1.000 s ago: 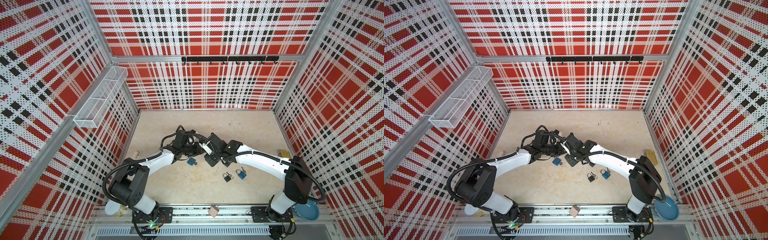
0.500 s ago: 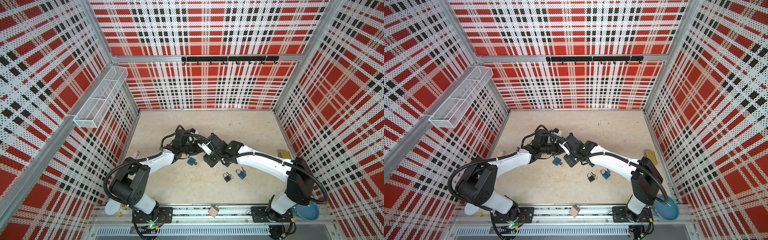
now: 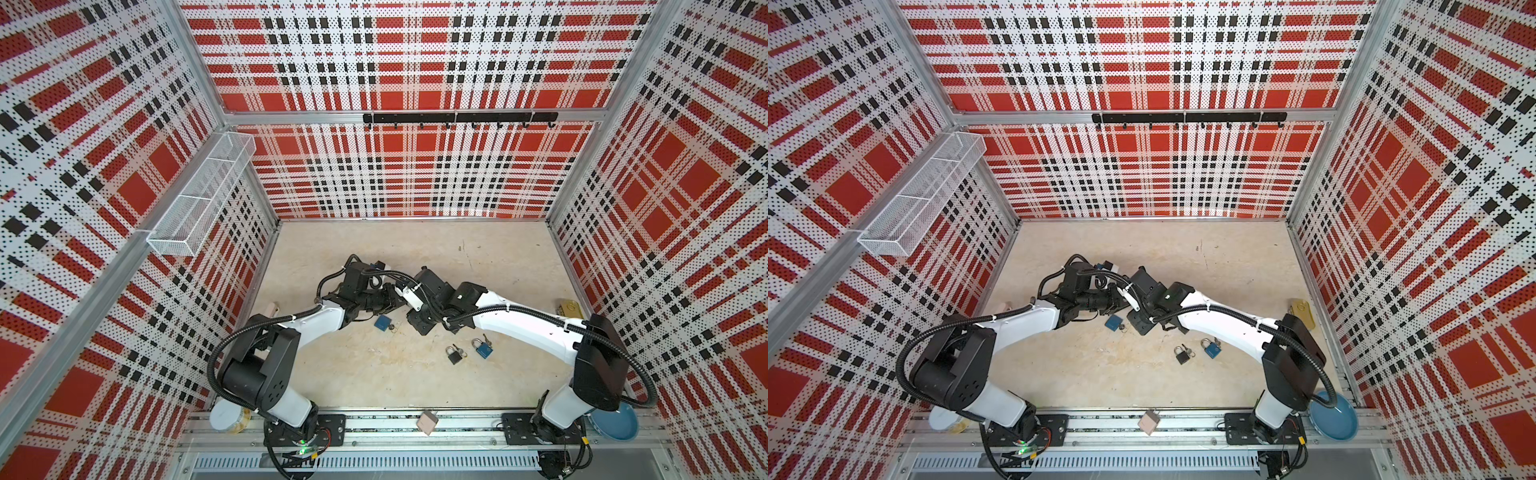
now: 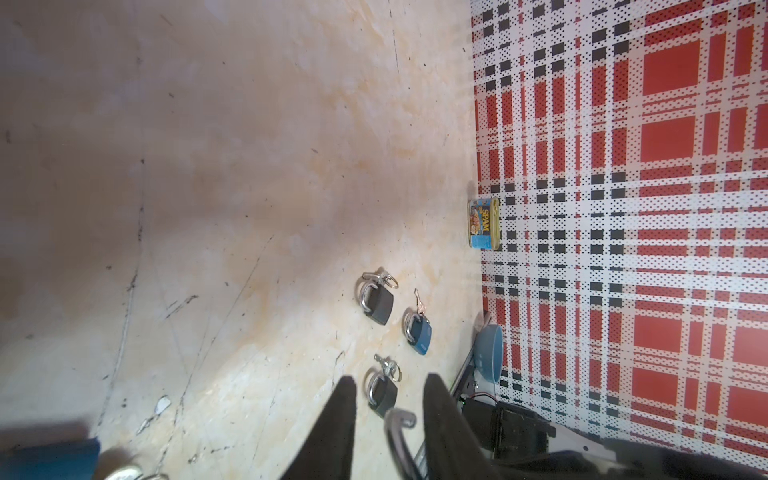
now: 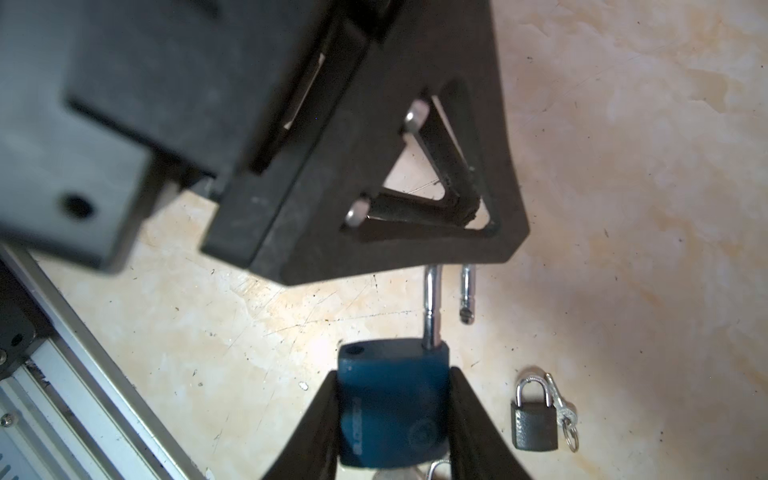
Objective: Lock with the key
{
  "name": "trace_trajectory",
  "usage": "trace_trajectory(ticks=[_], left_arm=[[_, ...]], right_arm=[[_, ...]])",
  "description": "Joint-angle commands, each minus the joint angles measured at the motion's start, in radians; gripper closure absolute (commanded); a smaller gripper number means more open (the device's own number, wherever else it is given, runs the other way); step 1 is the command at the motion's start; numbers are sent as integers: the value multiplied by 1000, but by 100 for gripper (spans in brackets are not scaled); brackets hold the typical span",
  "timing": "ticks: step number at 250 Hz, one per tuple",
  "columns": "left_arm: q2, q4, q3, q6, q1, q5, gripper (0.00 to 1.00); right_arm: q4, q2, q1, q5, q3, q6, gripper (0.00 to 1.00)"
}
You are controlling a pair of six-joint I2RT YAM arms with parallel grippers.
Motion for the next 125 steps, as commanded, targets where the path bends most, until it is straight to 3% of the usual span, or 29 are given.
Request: trace_trajectory(ticks=[1, 125], left_arm=[[-13, 12, -3, -8, -2, 38, 69], [-29, 11, -16, -23, 21, 109, 70]], right_arm=[[42, -41, 4, 11, 0, -14, 81], [37, -36, 8, 47, 1, -20, 81]])
